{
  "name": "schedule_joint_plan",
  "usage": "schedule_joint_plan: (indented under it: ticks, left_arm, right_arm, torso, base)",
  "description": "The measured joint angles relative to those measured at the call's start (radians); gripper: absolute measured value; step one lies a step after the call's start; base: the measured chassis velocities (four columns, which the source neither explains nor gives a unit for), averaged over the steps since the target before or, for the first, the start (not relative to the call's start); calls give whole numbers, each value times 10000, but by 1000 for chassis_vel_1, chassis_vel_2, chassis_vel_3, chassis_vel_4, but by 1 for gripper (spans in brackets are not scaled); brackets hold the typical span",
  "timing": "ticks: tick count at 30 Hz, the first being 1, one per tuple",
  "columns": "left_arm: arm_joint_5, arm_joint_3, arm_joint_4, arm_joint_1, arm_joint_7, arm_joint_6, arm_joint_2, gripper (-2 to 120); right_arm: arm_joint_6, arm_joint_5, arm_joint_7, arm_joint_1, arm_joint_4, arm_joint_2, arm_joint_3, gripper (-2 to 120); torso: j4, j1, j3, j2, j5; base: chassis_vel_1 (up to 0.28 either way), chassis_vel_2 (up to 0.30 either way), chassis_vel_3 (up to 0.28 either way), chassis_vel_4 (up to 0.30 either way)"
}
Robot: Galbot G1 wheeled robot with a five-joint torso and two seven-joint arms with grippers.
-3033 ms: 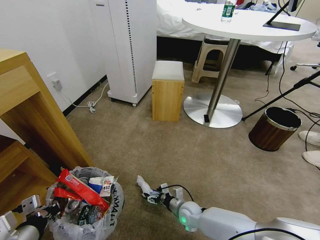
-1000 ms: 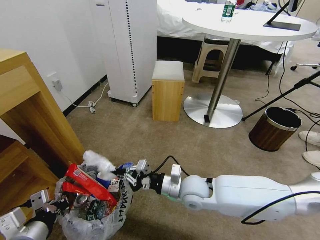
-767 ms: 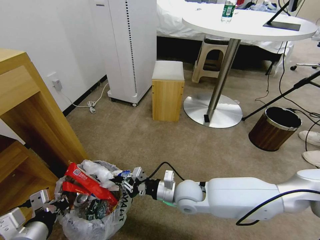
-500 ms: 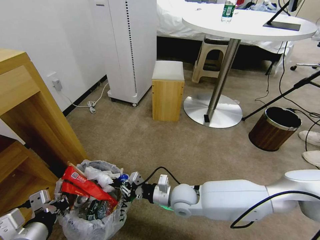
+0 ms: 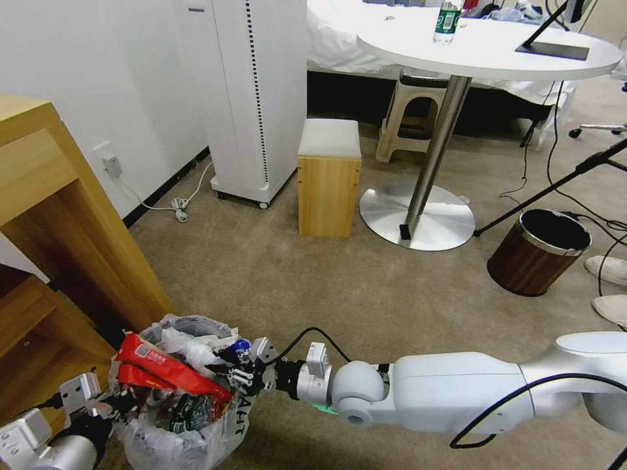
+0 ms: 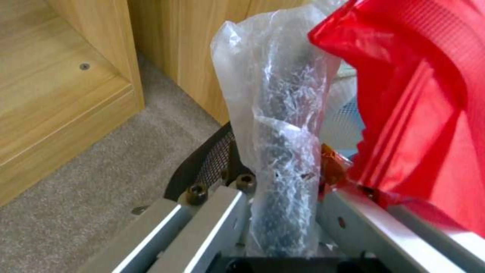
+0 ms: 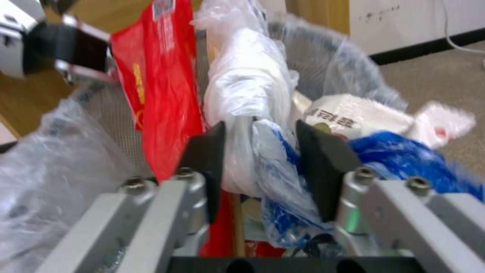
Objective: Pick up the trash bin and place the garbage on the floor into it.
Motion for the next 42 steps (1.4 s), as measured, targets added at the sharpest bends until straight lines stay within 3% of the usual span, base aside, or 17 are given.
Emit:
schedule_joint_plan:
  ticks: [3, 8, 14, 19, 21, 24, 31, 42]
  left_arm:
    - [-1, 12, 70, -23, 3, 0, 2, 1]
    - [-4, 12, 88, -32, 3, 0, 44, 1]
    - [-9, 29, 95, -22, 3, 21, 93, 1]
    - [-29, 38, 102, -18, 3, 34, 115, 1]
    - [-226, 15, 125, -1, -50, 122, 255, 1]
    - [-475, 12, 201, 2, -146, 225, 438, 1]
    - [-681, 76, 488, 0, -256, 320, 639, 1]
    - [-1223, 343, 2133, -430, -482, 437, 729, 1]
  right_arm:
    - [24, -72, 36, -80, 238, -134, 307, 58]
    - [26, -84, 262, -258, 493, -194, 952, 71]
    - [17, -99, 416, -618, 657, -195, 1920, 96]
    - [16, -89, 441, -859, 708, -194, 2531, 100]
    - [-23, 46, 541, -1205, 826, -287, 3664, 100]
    - [-51, 192, 583, -1404, 912, -477, 4506, 100]
    - [55, 322, 597, -1633, 981, -939, 5438, 100]
    - [292, 292, 500, -2320, 1101, -1627, 6670, 100]
  torso:
    - [0, 0, 0, 0, 0]
    - [1, 0, 0, 0, 0]
    - [1, 0, 0, 0, 0]
    - [1, 0, 0, 0, 0]
    - [2, 0, 0, 0, 1]
    - [0, 0, -1, 0, 1]
    - [-1, 0, 0, 0, -1]
    - [5, 0, -1, 0, 6]
  base:
    - [0, 0, 0, 0]
    - [0, 0, 0, 0]
    - [0, 0, 0, 0]
    - [0, 0, 0, 0]
    - [0, 0, 0, 0]
    - [0, 0, 0, 0]
    - [0, 0, 0, 0]
    - [0, 0, 0, 0]
